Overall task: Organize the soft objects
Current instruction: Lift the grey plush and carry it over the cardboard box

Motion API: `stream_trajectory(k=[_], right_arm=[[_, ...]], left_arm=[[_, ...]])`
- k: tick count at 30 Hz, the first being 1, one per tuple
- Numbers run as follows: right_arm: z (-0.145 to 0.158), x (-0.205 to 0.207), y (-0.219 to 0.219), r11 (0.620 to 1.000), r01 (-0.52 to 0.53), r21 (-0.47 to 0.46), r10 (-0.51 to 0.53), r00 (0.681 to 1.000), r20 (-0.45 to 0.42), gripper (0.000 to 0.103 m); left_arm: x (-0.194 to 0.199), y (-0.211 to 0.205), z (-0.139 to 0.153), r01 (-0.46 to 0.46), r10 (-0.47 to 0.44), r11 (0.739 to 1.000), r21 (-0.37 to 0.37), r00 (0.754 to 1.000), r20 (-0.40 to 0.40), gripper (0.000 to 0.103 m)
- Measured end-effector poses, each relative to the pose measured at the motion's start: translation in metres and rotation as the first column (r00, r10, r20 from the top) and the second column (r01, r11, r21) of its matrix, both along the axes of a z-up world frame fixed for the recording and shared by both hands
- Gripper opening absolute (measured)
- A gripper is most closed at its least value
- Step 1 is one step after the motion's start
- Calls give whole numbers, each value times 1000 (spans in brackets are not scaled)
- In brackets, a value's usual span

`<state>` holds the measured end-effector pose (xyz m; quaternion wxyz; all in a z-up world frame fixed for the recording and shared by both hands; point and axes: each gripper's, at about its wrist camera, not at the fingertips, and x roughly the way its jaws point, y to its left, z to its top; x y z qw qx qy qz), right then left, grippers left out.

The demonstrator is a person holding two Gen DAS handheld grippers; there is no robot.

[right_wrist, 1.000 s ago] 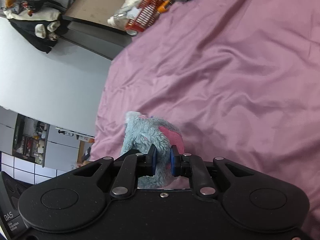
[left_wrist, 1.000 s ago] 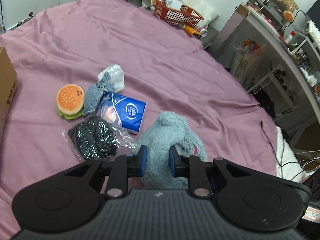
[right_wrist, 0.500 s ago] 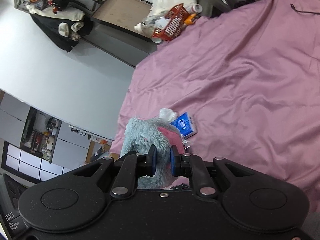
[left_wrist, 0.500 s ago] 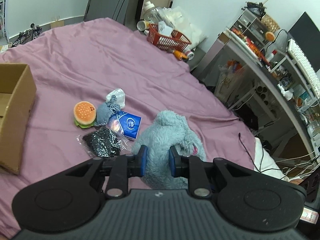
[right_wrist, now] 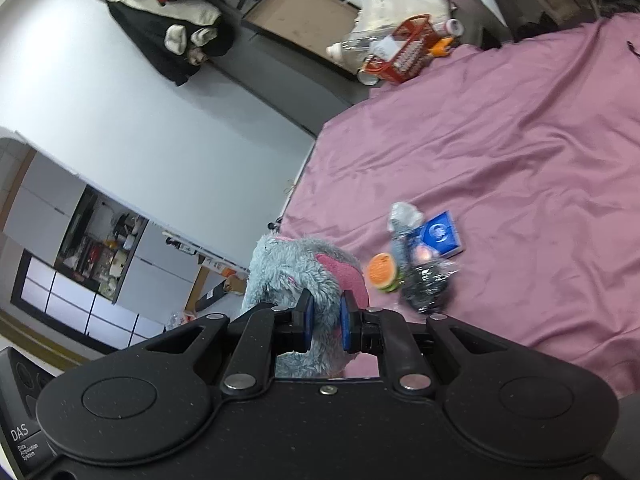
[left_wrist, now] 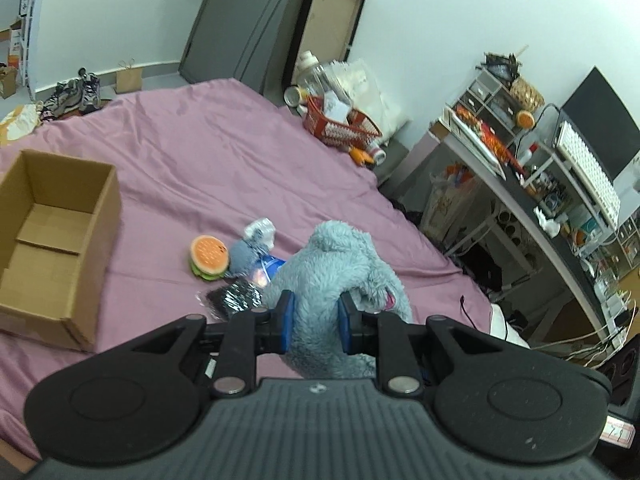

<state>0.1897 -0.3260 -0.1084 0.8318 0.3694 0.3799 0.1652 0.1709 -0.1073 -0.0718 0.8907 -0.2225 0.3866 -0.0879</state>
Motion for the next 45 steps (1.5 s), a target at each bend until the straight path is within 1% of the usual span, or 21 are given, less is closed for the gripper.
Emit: stream_trajectory(k=[7,13,20,25,34,45], right_arm=[[13,-2,32,999,-33,-19,34,999,22,13],[19,1,57,998,-60,-34,61,997,39,13],[19,11,94,994,-99,-48,101,994,34,13],[17,24,124,989,-132,-62,133,991,22,13],[4,47,170,980,-182,-81,182,983,-9,13],[-23,79,218,968,-234,-91,227,971,-78,14]], left_arm=[[-12,31,14,-37,37,999,-8,999,29,21],[-16,57,19,-64,65,998,-27,997,44,21],[-16,90,20,-96,98,994,-49,994,51,21],[-13,118,16,-129,132,990,-64,990,43,21],[1,167,2,-190,192,978,-83,981,18,21],[30,216,-29,-266,263,960,-91,964,-43,21]])
